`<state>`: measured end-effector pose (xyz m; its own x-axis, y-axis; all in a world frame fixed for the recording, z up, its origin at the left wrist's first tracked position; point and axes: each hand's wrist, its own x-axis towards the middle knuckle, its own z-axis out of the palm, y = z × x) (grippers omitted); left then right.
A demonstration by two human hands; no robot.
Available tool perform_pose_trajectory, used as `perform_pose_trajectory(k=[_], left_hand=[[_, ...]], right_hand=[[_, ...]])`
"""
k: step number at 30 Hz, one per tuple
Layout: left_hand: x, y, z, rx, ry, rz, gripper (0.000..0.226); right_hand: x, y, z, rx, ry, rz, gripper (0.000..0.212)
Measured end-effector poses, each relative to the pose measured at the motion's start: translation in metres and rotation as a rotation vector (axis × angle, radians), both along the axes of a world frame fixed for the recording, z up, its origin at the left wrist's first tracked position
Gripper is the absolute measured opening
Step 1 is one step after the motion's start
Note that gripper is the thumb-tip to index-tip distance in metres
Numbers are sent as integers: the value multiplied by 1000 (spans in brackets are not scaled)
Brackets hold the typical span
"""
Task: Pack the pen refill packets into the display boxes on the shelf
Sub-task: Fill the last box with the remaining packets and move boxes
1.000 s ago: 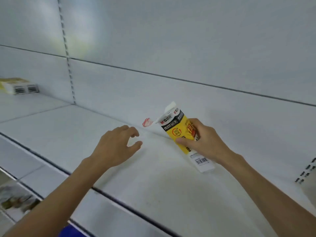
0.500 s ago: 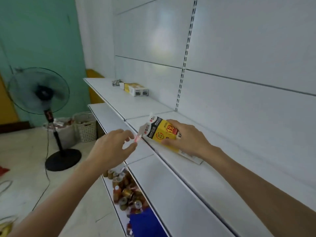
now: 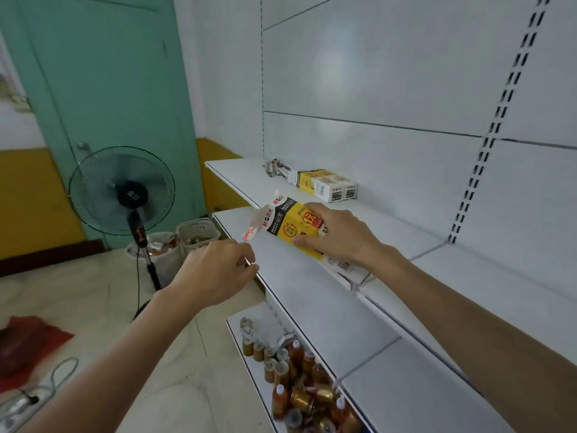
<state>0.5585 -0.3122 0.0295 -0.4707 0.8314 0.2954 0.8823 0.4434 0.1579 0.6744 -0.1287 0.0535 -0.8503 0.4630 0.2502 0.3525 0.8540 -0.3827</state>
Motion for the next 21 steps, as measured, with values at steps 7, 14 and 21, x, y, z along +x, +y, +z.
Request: perform_pose_trajectory(k=[7, 14, 21], left_hand=[[-118, 54, -7, -109, -16, -8, 21], [-229, 93, -1, -136, 5, 30, 16], [-351, 137, -18, -66, 34, 36, 22]], right_hand=[[-115, 54, 0, 24, -51, 21, 68], [-239, 100, 12, 33, -96, 48, 68], [-358, 143, -6, -1, -132, 25, 67]])
